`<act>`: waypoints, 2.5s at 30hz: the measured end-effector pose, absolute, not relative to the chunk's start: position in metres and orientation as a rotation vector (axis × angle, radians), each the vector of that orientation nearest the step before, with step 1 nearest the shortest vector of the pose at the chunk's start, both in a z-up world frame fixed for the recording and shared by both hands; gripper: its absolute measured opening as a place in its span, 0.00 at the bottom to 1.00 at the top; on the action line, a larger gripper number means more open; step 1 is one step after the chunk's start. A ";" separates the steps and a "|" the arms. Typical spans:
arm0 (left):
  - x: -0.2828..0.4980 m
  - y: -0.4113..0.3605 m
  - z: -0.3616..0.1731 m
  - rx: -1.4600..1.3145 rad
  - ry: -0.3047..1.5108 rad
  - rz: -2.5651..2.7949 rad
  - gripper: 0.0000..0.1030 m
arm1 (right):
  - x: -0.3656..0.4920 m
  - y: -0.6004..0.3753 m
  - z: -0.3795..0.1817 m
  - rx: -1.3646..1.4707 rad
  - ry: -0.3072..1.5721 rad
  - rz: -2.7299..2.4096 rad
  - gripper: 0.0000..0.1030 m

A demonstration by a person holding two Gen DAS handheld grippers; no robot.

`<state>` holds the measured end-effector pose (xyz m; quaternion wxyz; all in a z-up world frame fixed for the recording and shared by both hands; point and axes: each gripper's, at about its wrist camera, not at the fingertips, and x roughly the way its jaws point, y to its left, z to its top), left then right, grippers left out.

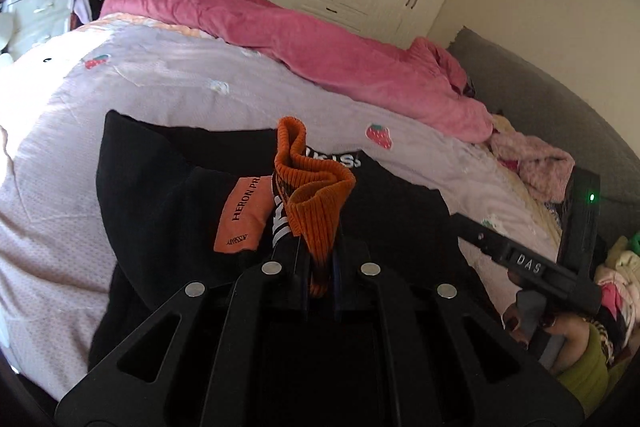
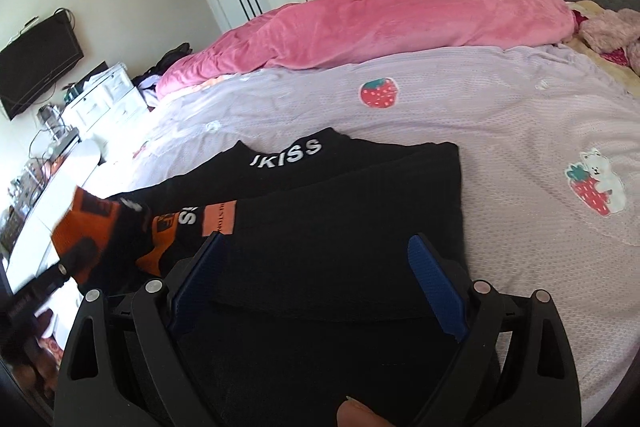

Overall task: Fold small clothes
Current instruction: 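Fold the sleeve across the sweatshirt body with the left tool and release, then grasp the folded orange cuff with the right tool, adjust it, release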

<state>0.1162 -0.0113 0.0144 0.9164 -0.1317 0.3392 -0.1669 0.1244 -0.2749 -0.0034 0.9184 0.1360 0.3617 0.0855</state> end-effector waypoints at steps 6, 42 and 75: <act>0.118 -0.019 -0.002 -0.270 0.770 -0.403 0.22 | 0.123 -0.283 -0.005 0.295 0.746 0.177 0.88; 0.106 0.137 0.013 -0.364 0.673 0.002 0.58 | 0.124 -0.159 -0.049 0.072 0.867 0.427 0.15; 0.118 0.103 -0.005 -0.291 0.738 -0.049 0.58 | 0.168 -0.251 -0.005 -0.017 0.666 0.060 0.15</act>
